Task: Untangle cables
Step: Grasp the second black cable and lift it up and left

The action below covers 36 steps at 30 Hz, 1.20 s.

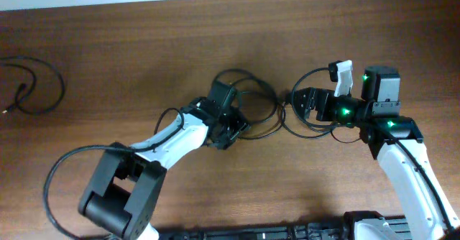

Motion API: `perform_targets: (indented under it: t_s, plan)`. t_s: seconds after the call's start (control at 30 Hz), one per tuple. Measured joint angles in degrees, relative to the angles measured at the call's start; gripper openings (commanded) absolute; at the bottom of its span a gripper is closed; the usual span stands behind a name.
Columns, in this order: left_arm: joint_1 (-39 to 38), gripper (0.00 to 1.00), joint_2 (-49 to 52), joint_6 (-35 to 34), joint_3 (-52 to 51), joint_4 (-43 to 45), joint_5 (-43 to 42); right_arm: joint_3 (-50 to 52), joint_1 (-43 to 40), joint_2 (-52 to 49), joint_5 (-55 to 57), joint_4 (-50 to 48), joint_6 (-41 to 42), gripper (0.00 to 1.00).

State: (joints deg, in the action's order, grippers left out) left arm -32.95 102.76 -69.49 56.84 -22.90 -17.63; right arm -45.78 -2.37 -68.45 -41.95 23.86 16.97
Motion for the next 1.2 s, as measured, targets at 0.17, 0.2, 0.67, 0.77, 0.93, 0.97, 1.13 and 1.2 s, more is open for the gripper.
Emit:
perform_targets:
  t_s: [0.17,0.2,0.67,0.77,0.93,0.97,1.13,1.2]
  plan:
    - [-0.3,0.0,3.7,-0.4,1.0,1.0,-2.0,0.0,0.0,0.0,0.1,0.3,-0.1,0.99]
    - [0.0,0.0,3.8,1.4,1.0,1.5,-2.3,0.0,0.0,0.0,1.4,2.3,0.0,0.99]
    - [8.7,0.0,-31.3,27.2,4.5,18.4,3.4,-0.1,8.7,-24.4,9.5,-3.4,-1.2,0.99]
    - [8.7,0.0,-31.3,21.2,4.6,19.9,6.7,0.0,18.0,-24.6,8.7,-12.4,-3.7,0.82]
    - [9.0,0.0,-31.4,16.9,4.6,23.4,8.1,-0.2,24.9,-24.6,26.4,-15.6,-3.9,0.04]
    - [10.5,0.0,-32.1,16.9,4.7,23.4,8.5,-0.2,23.9,-24.6,31.2,-12.9,-3.8,0.04]
    - [27.5,0.0,-40.3,16.7,5.2,17.5,9.6,-0.5,1.2,-24.6,37.4,-1.9,-0.7,0.3]
    - [27.8,0.0,-42.2,16.7,5.3,17.6,9.5,-0.5,-1.3,-24.6,18.2,-2.6,-9.1,0.64]
